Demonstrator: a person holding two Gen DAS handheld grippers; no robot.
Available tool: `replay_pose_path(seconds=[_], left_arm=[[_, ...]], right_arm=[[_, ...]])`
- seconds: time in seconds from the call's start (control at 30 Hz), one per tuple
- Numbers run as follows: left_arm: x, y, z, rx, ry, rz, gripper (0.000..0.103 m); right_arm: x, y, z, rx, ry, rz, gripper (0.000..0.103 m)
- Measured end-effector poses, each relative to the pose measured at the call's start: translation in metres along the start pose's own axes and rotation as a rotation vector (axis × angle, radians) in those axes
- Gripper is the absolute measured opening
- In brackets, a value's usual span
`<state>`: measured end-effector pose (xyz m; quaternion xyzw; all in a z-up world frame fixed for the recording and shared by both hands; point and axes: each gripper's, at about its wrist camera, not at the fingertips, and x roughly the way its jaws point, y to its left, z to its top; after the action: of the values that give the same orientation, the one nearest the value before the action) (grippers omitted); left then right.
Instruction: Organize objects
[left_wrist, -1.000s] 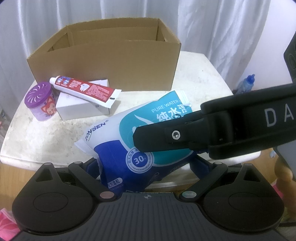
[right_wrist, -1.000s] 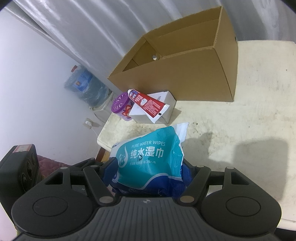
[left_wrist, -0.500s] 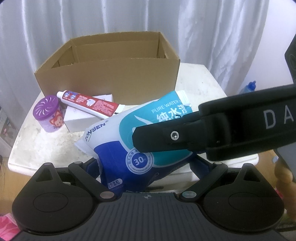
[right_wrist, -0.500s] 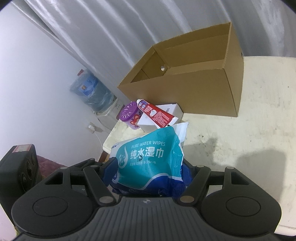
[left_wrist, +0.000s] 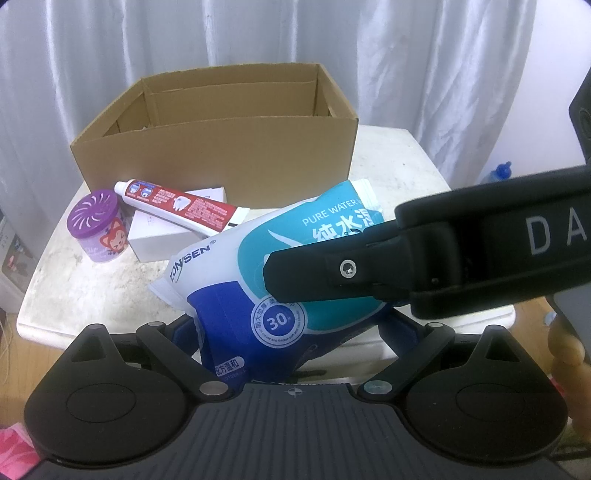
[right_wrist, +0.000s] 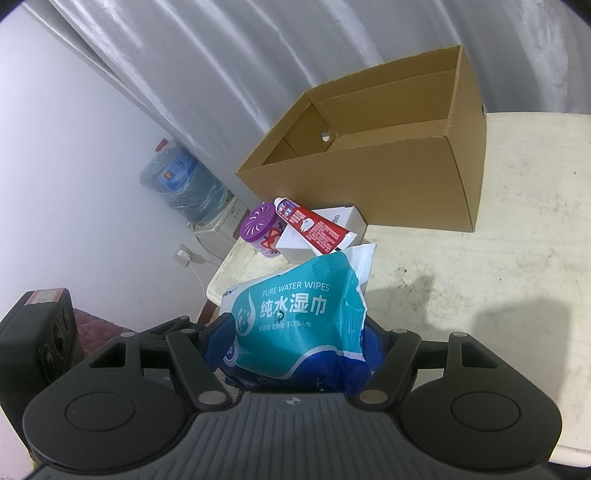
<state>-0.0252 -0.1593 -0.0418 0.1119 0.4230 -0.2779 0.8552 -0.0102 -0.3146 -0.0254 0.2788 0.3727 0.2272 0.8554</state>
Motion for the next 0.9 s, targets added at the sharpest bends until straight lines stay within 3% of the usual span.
replay_pose_path(seconds=[0.9], left_arm=[[-0.0037,0.0054,-0.0036,-0.013,0.0,-0.002,0.096]], right_arm=[[0.0027,0.0051,0.0013,-0.013,0.01,-0.004,0.074]])
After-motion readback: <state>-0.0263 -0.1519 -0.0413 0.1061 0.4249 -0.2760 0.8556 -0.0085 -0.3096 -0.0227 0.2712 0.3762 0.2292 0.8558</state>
